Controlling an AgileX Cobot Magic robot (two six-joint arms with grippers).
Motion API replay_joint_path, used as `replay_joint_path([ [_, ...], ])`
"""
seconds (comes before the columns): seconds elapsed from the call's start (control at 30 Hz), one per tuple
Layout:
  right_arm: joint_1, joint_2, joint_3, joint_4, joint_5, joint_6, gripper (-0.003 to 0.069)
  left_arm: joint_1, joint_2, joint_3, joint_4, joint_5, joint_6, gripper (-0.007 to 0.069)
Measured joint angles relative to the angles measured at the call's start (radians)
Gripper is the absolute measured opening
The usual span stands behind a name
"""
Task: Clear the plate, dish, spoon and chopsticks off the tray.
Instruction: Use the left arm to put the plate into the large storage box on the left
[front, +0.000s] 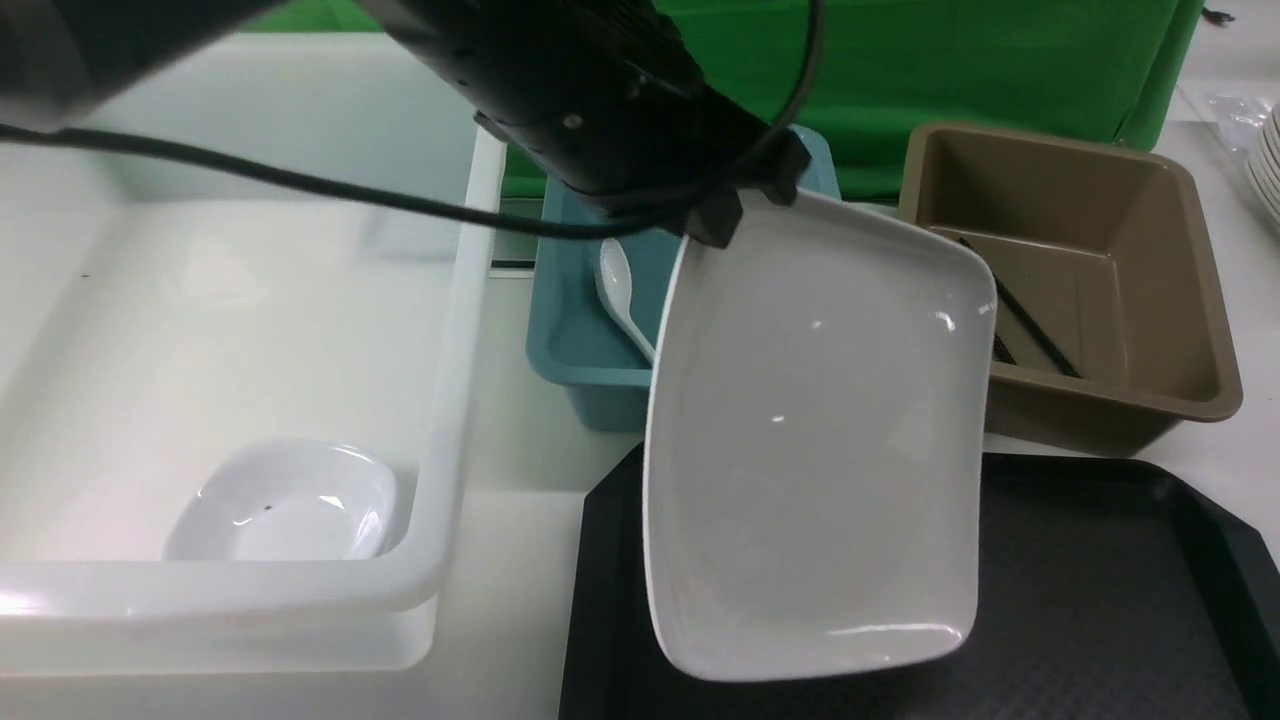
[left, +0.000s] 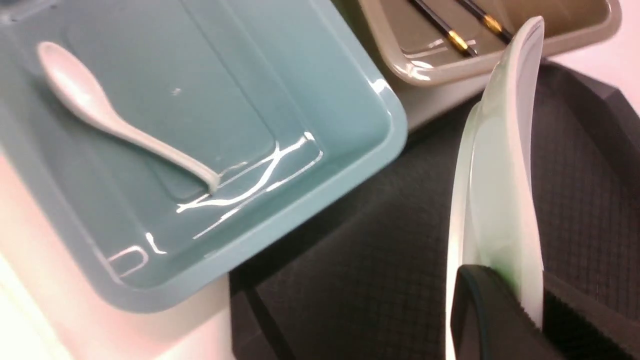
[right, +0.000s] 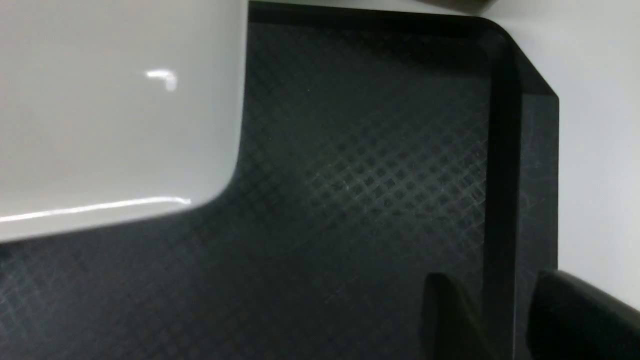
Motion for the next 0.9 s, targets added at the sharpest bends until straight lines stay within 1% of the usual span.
replay_joint_path([
  [0.3, 0.0, 0.0, 0.0, 0.0, 0.0, -0.001, 0.027, 0.111, -0.002, -0.112, -0.012, 0.048, 0.0, 0.0023],
  [0.5, 0.0, 0.0, 0.0, 0.0, -0.001, -0.001, 0.027, 0.217, -0.002, -0.16, -0.014, 0.086, 0.0, 0.0023],
  [0.53, 0.0, 0.0, 0.0, 0.0, -0.002, -0.001, 0.027, 0.256, -0.002, -0.177, -0.015, 0.097, 0.0, 0.0023],
  [0.6, 0.0, 0.0, 0.0, 0.0, -0.003, -0.001, 0.027, 0.301, -0.003, -0.197, -0.023, 0.103, 0.0, 0.0023],
  [0.7, 0.0, 0.0, 0.0, 0.0, -0.003, 0.0, 0.027, 0.397, -0.003, -0.225, -0.079, 0.106, 0.021, 0.0023],
  [0.73, 0.0, 0.0, 0.0, 0.0, -0.003, 0.0, 0.027, 0.411, -0.003, -0.226, -0.089, 0.107, 0.023, 0.0023],
  [0.83, 0.0, 0.0, 0.0, 0.0, -0.003, 0.0, 0.027, 0.53, -0.003, -0.238, -0.196, 0.106, 0.051, 0.0023],
  [0.87, 0.0, 0.0, 0.0, 0.0, -0.003, 0.0, 0.027, 0.536, -0.003, -0.238, -0.202, 0.106, 0.053, 0.0023],
  [0.9, 0.0, 0.0, 0.0, 0.0, -0.003, 0.0, 0.027, 0.59, -0.003, -0.238, -0.243, 0.107, 0.068, 0.0023],
])
